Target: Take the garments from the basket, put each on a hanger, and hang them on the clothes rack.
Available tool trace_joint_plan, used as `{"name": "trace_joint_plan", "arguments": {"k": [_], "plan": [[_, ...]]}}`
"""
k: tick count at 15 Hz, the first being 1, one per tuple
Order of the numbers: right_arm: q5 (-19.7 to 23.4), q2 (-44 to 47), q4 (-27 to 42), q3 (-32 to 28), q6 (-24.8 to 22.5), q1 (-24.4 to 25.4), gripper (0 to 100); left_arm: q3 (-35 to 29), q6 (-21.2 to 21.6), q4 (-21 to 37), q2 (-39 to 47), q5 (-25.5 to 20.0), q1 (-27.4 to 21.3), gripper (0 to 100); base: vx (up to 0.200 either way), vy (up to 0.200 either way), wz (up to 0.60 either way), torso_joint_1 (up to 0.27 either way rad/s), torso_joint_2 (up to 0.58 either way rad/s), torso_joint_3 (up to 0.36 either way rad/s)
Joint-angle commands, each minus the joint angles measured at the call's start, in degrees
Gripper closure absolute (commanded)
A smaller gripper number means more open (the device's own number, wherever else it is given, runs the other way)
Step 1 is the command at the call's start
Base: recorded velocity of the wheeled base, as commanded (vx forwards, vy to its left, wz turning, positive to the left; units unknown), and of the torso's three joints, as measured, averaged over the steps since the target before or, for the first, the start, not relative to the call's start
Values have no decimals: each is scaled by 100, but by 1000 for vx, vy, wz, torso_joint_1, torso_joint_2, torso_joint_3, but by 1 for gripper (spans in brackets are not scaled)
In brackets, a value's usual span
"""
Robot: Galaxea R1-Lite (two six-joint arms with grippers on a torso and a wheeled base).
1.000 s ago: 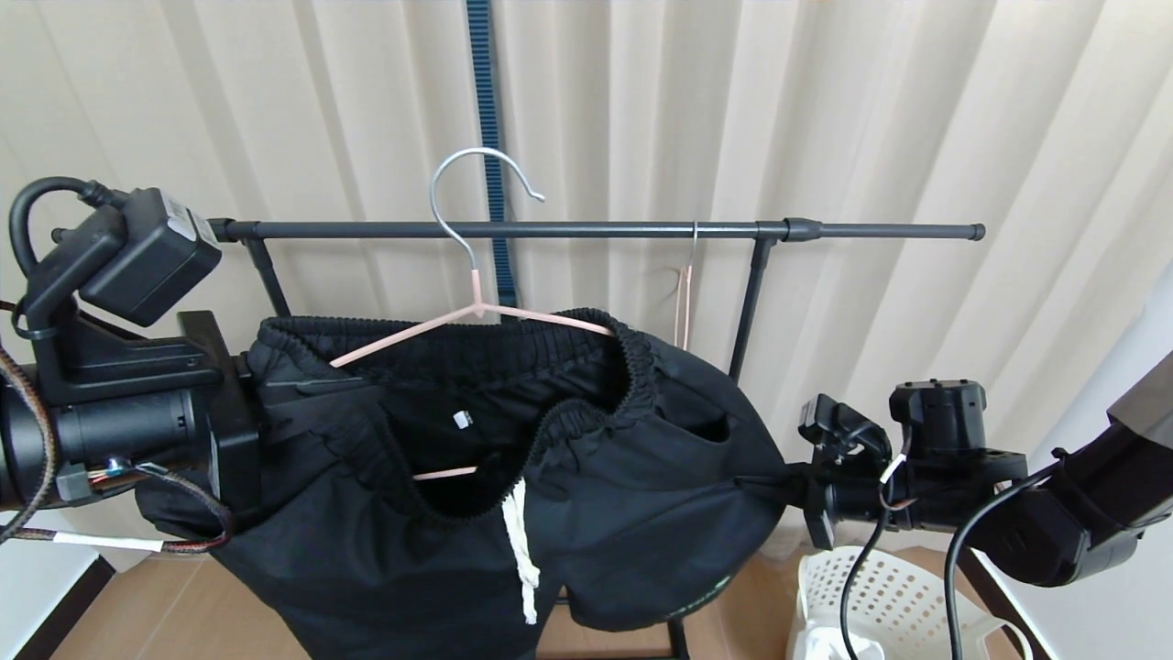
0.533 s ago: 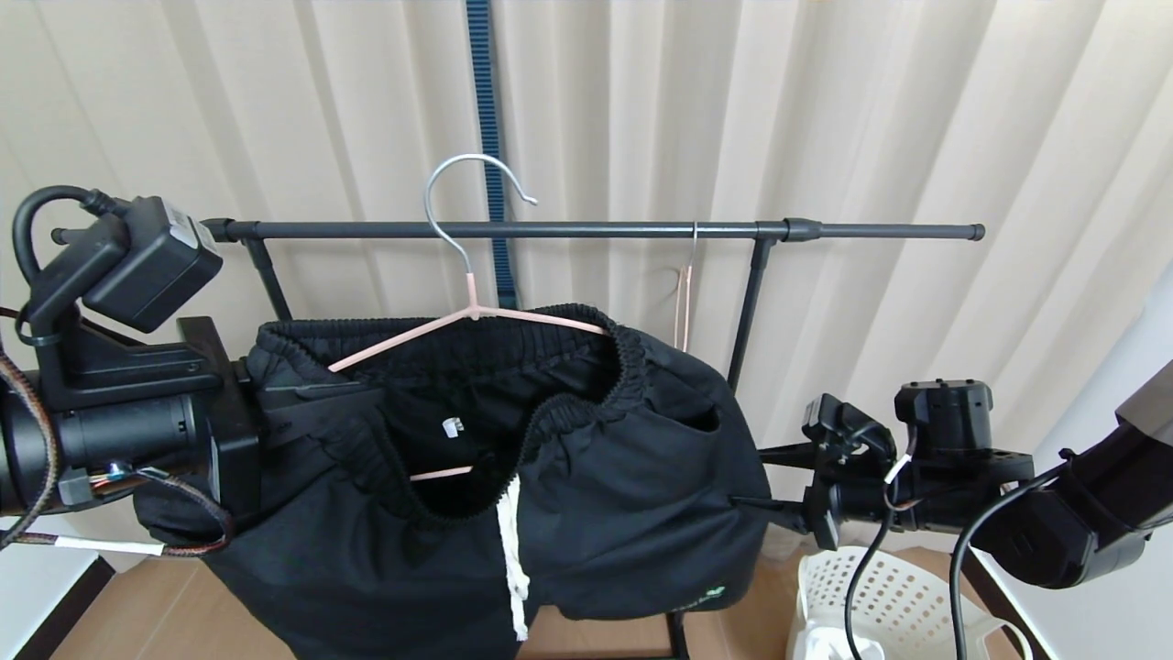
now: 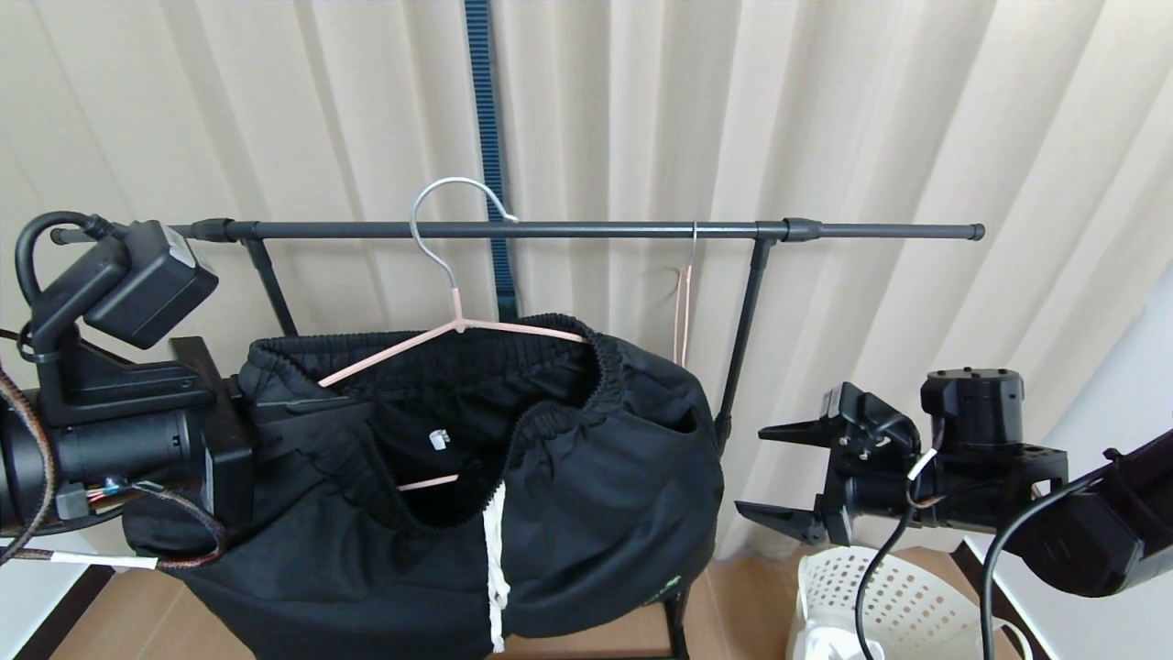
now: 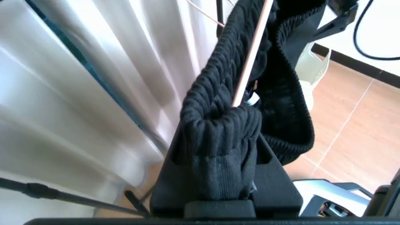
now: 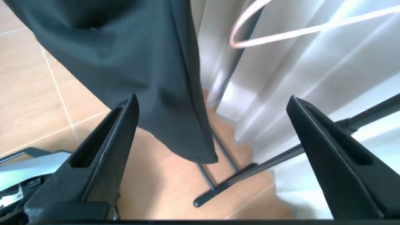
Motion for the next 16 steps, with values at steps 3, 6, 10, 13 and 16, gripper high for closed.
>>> {"name": "trace_joint_plan", "arguments": {"k": [3,6,10,13,16], "plan": [[-63,-898,17,182,326,392,0,327,-1,1,-207,-6,268,100,0,0,0,0,0,0],[-713,-1206,-71,112,1100,787,0,450,-45,1,-242,3,382,100,0,0,0,0,0,0],[-1144,-1575,-194,-2,1724,1024,0,775,-45,1,-418,21,400,100,0,0,0,0,0,0],[-1592,-1592,-202,-99,1847,1104,0,1004,-62,1,-532,47,532,100,0,0,0,0,0,0],[-1742,-1601,-202,-125,1847,1209,0,1057,-361,1,-611,196,629,100,0,0,0,0,0,0]]}}
